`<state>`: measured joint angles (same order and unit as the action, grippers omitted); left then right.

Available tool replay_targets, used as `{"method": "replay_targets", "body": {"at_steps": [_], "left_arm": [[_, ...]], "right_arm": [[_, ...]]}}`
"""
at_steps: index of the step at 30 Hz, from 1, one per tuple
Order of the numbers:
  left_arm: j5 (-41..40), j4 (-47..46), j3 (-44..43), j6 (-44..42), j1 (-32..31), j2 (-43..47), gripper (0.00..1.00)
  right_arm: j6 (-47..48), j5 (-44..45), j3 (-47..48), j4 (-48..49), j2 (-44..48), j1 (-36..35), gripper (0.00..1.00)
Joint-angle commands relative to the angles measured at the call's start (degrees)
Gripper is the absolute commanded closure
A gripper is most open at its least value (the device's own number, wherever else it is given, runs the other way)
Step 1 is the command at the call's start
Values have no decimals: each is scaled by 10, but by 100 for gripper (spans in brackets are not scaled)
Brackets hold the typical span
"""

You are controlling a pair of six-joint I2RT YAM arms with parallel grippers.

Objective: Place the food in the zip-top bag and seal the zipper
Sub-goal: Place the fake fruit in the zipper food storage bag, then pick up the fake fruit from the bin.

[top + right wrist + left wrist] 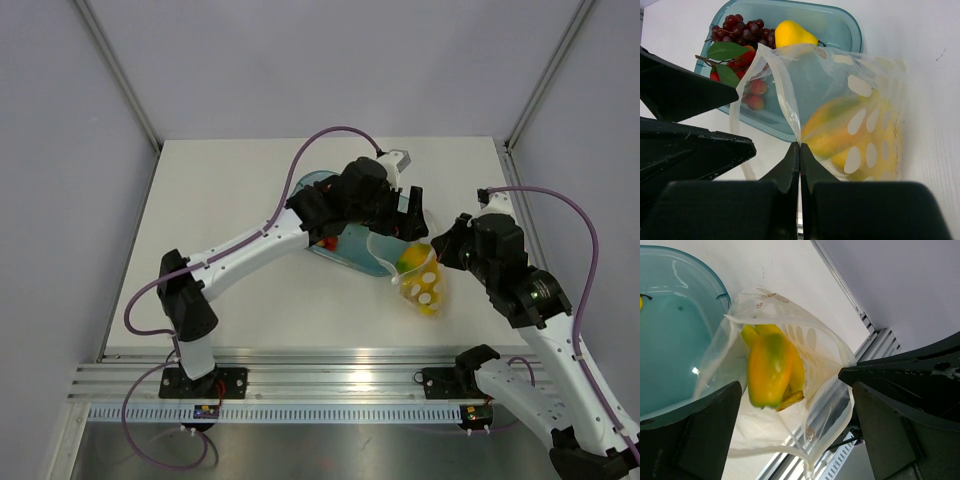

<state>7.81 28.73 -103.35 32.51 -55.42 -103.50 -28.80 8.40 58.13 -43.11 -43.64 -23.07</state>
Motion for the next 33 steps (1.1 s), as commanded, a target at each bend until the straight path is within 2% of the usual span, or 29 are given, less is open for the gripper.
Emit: {"method": "replay_targets", "body": {"at_steps": [1, 2, 3, 7, 10, 18, 26, 33], "left_arm": [[7, -11, -27, -13, 0, 15, 4], [-2, -3, -37, -18, 1, 23, 6], [-10, 7, -38, -25, 3, 30, 12], [-42, -8, -7, -25, 38, 69, 28], [-41, -15, 18, -7, 79, 79, 32], [-54, -13, 27, 13, 151, 31, 30], [-40, 55, -130, -25, 162, -156, 18], [-67, 84, -211, -29, 162, -267, 14]], "right_arm": [[-5, 6, 6, 5, 9, 3, 100], [-5, 7, 6, 5, 9, 4, 100], [-5, 7, 6, 4, 11, 3, 100], [-6, 8, 5, 0, 15, 4, 100], [-6, 10, 4, -1, 19, 4, 100], [-5, 12, 8, -7, 20, 4, 100], [-4, 12, 10, -7, 16, 4, 100], [0, 15, 15, -17, 15, 4, 100]]}}
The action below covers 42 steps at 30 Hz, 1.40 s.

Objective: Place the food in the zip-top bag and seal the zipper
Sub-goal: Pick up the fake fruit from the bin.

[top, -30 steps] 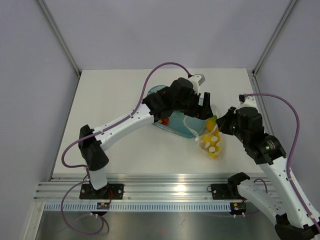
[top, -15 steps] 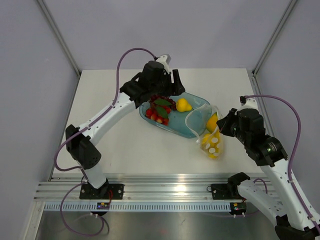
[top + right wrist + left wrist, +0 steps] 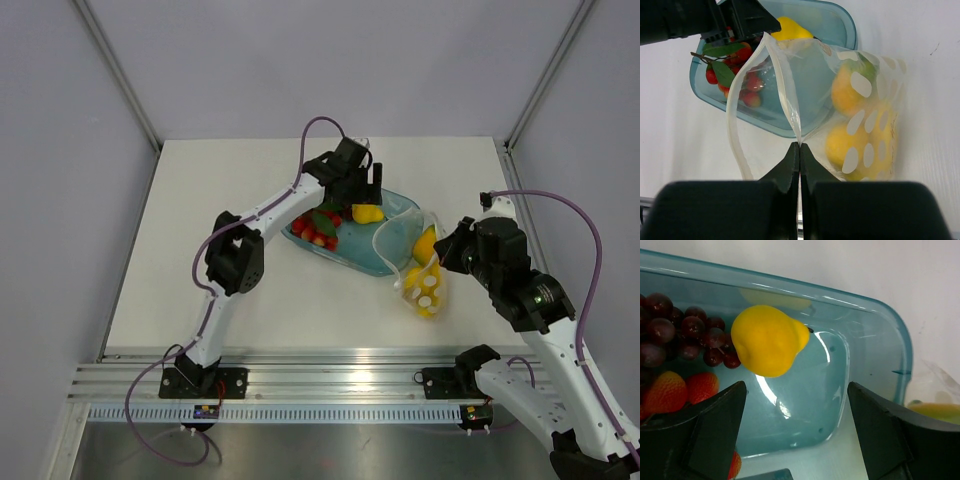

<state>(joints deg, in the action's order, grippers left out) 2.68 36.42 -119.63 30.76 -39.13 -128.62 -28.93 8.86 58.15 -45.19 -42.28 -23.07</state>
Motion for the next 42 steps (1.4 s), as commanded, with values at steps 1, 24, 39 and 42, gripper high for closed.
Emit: {"method": "replay_targets", "body": {"at_steps": [1, 24, 39, 42], "left_arm": [[-15, -2, -46, -10, -1, -22, 15], [-72, 4, -95, -26, -14, -122, 38], [-104, -7, 50, -33, -16, 91, 90], [-112, -8, 83, -36, -16, 148, 96]], "right_arm": [[2, 11, 15, 4, 3, 3, 100], [12, 11, 22, 0, -6, 3, 100], [8, 1, 21, 16, -15, 4, 100], [5, -2, 19, 19, -16, 3, 100]]}}
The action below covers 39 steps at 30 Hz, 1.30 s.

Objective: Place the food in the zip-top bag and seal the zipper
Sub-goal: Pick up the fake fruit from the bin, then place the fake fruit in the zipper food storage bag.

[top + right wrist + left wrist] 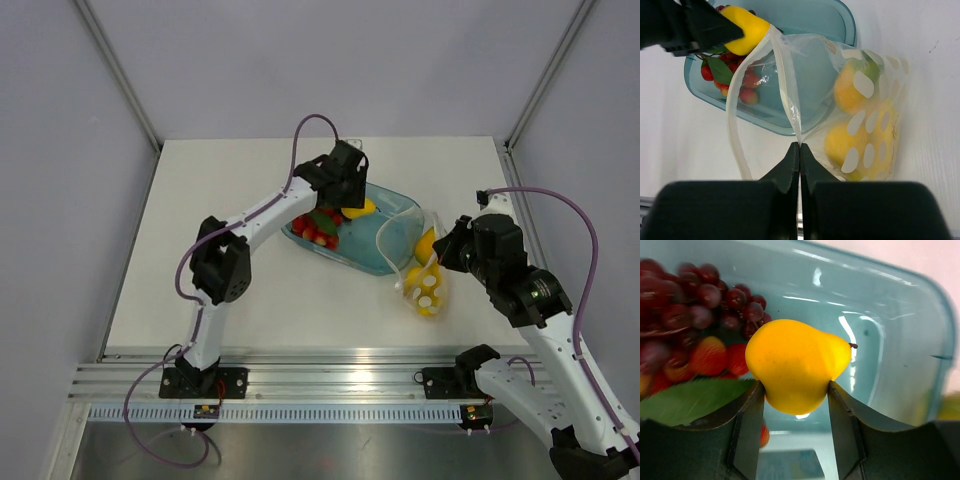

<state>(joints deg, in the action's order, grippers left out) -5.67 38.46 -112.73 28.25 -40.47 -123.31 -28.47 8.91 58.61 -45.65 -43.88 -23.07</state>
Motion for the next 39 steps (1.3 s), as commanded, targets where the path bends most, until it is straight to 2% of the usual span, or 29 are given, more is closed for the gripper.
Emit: {"method": "replay_targets", "body": {"at_steps": [1, 3, 9, 19, 25, 30, 39], "left_arm": [[-29, -28, 20, -14, -3, 107, 97], [-29, -27, 37, -14, -5, 139, 100], [-22, -22, 63, -29, -23, 211, 100], [-12, 0, 47, -50, -89, 278, 100], [-6, -3, 69, -29, -146, 290, 100], [0, -23, 102, -12, -160, 298, 100], [37, -15, 80, -7, -173, 249, 100]], "right_arm": [[0, -3, 13, 23, -1, 4, 100], [-1, -5, 13, 25, -2, 3, 100], [-4, -6, 12, 27, -1, 3, 100], [-8, -14, 11, 31, -1, 4, 100], [-12, -15, 10, 30, 5, 3, 100], [-15, -16, 11, 27, 11, 4, 100], [-21, -18, 11, 23, 21, 4, 100]]}}
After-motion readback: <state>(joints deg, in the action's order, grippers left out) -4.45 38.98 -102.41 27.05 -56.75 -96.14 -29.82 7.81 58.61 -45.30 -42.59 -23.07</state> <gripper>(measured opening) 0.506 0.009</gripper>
